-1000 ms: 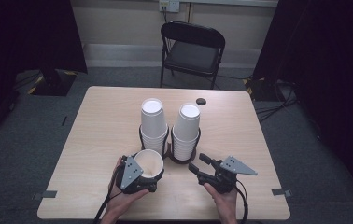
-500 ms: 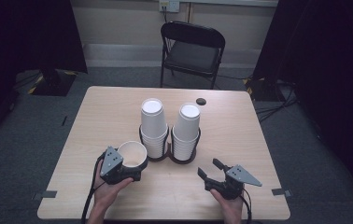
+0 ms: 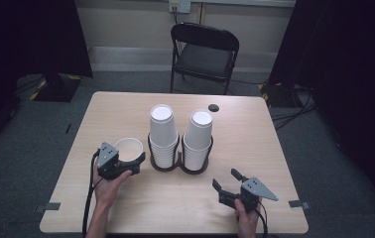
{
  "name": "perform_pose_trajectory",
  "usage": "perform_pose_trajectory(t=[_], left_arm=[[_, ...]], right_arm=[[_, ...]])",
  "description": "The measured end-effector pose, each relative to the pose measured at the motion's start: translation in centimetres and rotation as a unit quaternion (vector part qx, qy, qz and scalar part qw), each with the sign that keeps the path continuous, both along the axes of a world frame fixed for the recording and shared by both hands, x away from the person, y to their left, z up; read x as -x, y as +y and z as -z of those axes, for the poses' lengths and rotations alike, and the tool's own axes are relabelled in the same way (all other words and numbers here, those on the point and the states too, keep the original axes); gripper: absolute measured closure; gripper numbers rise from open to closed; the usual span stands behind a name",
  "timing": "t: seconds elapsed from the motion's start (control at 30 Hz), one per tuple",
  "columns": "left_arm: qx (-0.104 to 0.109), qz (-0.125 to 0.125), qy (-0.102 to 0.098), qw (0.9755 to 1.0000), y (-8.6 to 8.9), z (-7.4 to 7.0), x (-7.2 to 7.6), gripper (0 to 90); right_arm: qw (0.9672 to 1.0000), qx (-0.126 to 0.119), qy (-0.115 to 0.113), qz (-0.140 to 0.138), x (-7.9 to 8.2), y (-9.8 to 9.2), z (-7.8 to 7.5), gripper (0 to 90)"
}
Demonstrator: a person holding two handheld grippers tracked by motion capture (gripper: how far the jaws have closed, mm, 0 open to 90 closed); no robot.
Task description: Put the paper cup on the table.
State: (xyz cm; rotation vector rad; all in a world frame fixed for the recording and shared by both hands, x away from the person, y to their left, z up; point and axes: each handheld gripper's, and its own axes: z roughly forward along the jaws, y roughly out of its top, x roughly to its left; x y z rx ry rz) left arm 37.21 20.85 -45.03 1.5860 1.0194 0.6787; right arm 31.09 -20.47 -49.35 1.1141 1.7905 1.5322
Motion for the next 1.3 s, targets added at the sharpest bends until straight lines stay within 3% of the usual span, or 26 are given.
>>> perform_pose_trajectory(t=[0.17, 0.33, 0.4, 0.47, 0.57, 0.63, 0.7, 0.77, 0.9, 1.3], left_arm=[[0.002, -0.021, 0.0, 0.9998, 0.6, -0.3, -1.6, 9.6], [0.0, -0.022, -0.007, 0.9997, 0.7, -0.4, -2.7, 9.4], [0.007, -0.04, -0.007, 0.9992, 0.9, -0.2, -3.2, 9.4], [-0.001, -0.046, -0.002, 0.9989, 1.0, 0.2, -3.6, 9.3], [-0.011, -0.049, 0.006, 0.9987, 1.0, 0.6, -4.5, 8.8], [-0.006, -0.044, 0.007, 0.999, 1.2, 0.8, -5.1, 8.7], [-0.008, -0.042, 0.006, 0.999, 1.1, 0.9, -5.2, 8.5], [0.002, -0.032, 0.011, 0.9994, 1.1, 1.0, -5.1, 8.2], [-0.026, -0.037, 0.02, 0.9988, 0.7, 1.6, -5.4, 8.1], [-0.033, -0.043, 0.037, 0.9978, 1.1, 2.2, -5.5, 8.0]], right_arm=[[1.0, 0.005, -0.007, -0.004, 0.1, 0.1, 0.2, 17.4], [0.9999, 0.0, -0.008, -0.011, 0.1, 0.0, 0.2, 17.3], [0.9998, -0.003, -0.012, -0.018, 0.2, -0.1, 0.2, 17.2], [0.9997, -0.007, -0.017, -0.017, 0.3, -0.1, 0.2, 16.6], [0.9998, -0.006, -0.016, -0.012, 0.3, -0.1, 0.2, 16.3], [0.9998, 0.004, -0.012, -0.012, 0.2, 0.1, 0.2, 16.1], [0.9999, 0.007, -0.011, -0.011, 0.2, 0.2, 0.2, 15.9], [0.9999, 0.009, -0.009, -0.006, 0.2, 0.2, 0.2, 15.3], [1.0, 0.0, -0.007, 0.001, 0.1, 0.1, 0.2, 14.2], [1.0, -0.002, -0.007, 0.001, 0.1, 0.0, 0.2, 14.4]])
